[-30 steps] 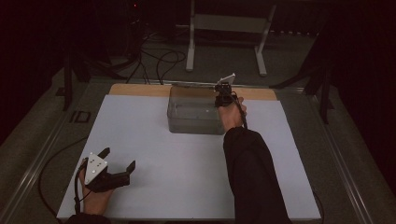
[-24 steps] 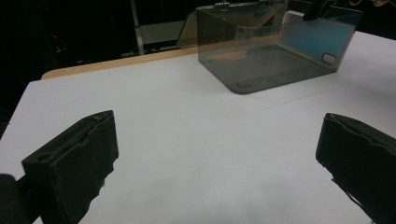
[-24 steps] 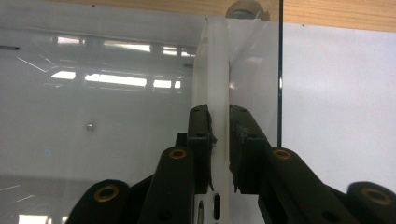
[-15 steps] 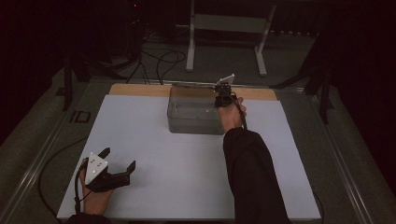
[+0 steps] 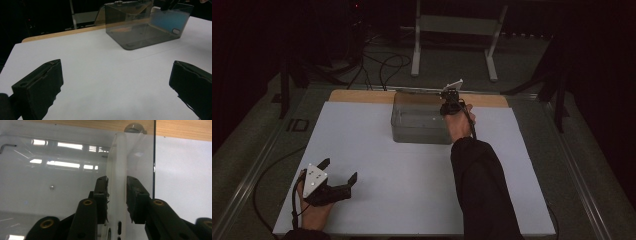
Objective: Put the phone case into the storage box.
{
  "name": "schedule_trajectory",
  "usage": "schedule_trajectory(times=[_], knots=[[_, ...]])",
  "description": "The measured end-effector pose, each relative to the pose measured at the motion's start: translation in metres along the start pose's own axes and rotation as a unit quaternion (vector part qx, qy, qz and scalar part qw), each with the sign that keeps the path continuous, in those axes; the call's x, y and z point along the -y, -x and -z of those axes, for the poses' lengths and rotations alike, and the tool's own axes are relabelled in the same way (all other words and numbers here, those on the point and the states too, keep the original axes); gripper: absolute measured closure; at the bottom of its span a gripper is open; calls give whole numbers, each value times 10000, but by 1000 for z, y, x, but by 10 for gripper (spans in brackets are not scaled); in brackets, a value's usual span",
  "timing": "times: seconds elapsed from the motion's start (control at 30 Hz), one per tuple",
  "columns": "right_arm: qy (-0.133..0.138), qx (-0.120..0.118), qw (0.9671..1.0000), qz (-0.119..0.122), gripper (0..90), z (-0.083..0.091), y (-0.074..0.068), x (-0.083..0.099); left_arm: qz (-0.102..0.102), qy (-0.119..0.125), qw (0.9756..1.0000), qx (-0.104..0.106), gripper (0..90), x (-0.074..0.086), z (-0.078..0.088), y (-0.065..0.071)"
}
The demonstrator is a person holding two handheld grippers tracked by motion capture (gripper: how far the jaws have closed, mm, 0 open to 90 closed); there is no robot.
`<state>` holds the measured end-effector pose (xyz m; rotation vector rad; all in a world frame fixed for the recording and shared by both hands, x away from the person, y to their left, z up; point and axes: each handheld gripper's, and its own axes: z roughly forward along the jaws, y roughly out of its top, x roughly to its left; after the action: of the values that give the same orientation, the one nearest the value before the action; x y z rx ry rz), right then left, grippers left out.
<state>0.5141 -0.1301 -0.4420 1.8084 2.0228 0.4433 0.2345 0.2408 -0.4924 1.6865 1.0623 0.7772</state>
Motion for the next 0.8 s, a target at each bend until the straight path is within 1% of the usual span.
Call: schedule_trajectory(times=[0.1,0.17,0.27,0.33,0.43,0.47,0.5,0.6,0.73,0.8], knots=[[28,-17,10000,67,670,1,-1,1,-6,2,10000,4,1,0,0,0],[50,-36,9998,173,639,2,-2,1,-2,1,10000,3,1,0,0,0],[98,-11,9997,231,627,5,-3,1,-7,2,10000,7,1,0,0,0],[166,9,9993,349,614,6,-4,2,-6,4,10000,5,1,0,0,0],[308,58,9985,451,587,9,-6,3,-7,2,10000,0,1,0,0,0],[383,114,9978,528,565,11,-6,3,-2,5,10000,3,1,0,0,0],[459,185,9969,609,564,12,-7,3,-4,5,10000,5,1,0,0,0],[621,138,9954,722,524,16,-6,4,-6,10,10000,13,1,0,0,1],[763,126,9941,766,448,20,-4,4,-3,12,10000,11,1,0,0,1],[801,42,9939,756,396,21,-2,4,-9,9,10000,12,1,0,0,1]])
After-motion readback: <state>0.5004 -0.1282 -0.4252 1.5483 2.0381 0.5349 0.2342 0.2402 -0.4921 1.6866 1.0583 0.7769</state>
